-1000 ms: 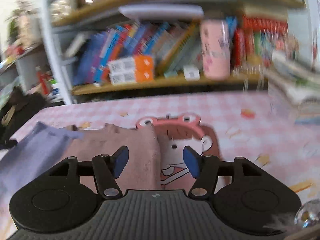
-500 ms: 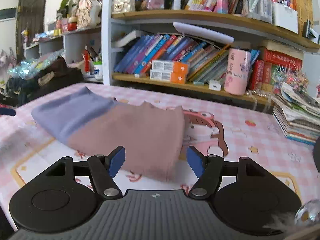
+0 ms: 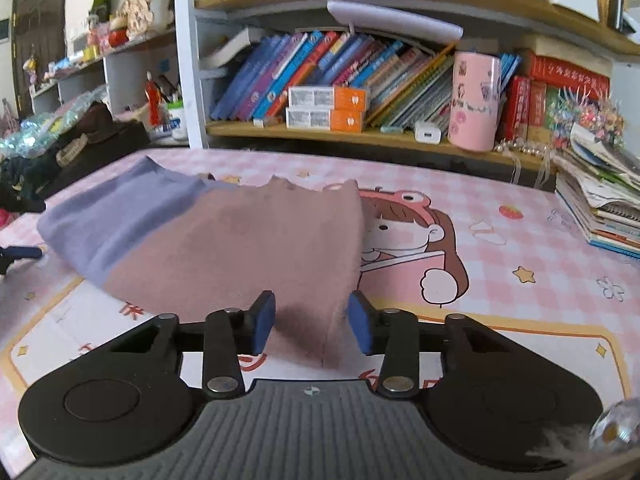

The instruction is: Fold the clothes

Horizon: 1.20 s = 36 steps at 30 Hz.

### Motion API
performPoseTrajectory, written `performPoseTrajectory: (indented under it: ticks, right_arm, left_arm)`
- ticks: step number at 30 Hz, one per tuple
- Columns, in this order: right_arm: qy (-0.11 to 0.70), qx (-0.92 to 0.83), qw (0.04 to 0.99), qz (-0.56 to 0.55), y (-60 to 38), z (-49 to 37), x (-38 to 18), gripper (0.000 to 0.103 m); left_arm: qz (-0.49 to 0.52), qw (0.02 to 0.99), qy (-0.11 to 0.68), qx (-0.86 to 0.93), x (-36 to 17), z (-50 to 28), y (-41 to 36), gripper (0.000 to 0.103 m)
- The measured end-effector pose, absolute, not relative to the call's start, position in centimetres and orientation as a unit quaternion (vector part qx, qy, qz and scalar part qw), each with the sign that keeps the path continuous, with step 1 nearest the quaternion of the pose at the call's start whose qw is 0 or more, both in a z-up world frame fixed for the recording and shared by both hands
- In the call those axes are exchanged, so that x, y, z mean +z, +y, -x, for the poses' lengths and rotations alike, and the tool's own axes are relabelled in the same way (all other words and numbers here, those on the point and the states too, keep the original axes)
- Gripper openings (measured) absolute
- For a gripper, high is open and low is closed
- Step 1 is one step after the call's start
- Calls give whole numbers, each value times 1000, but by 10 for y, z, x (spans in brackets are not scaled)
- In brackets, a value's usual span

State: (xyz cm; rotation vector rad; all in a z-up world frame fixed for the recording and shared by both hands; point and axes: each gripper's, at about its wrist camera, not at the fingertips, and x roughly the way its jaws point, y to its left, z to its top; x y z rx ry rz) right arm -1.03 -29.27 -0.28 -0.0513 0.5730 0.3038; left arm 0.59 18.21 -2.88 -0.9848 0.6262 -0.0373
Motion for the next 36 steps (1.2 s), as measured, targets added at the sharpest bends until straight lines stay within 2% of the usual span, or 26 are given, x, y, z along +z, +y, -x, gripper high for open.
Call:
performPoseTrajectory:
  ticks: [2,3,5,7,12,17,19,21,25,26,28,29,36]
  right_arm:
    - [294,142,945,19,-295,2,-9,36]
    - [297,143,944,15,-296,0,-10,36]
    - [301,145,942,8,-298,-2,-11,36]
    - [306,148,941,2,-300,-4,-13,35]
    - [316,154,936,-15,-304,-10,-17,35]
    - [321,157,934,-13,-302,-11,-16,35]
    - [324,160,932,-12,-301,-13,-16,35]
    - [328,165,930,-15,-300,-14,-17,35]
    - [333,173,927,-27,-298,-16,-18,35]
    - [333,174,926,-28,-296,-16,-18,34]
    - [334,177,925,-29,-293,-17,-17,32]
    - [335,179,925,-30,-291,-17,-17,31]
    - [338,196,920,-26,-266,-10,-17,30]
  left_arm:
    - [464,835,297,-13,-30,-13,178,53]
    - [466,834,297,-10,-31,-15,178,49]
    - [471,828,303,-9,-35,-20,178,25]
    - [469,835,286,-24,-29,-17,174,14]
    - [430,868,238,-68,2,-8,157,16]
    - [470,830,298,-40,-23,-24,164,44]
    - [478,823,304,-38,-28,-30,164,52]
    - [473,830,293,-29,-29,-36,160,55]
    - [471,837,277,-18,-36,-47,156,49]
    - [475,836,275,-19,-39,-49,156,35]
    - [483,833,269,-23,-46,-51,158,14]
    - [489,831,265,-31,-49,-50,162,11]
    - [473,846,238,-53,-44,-23,193,10]
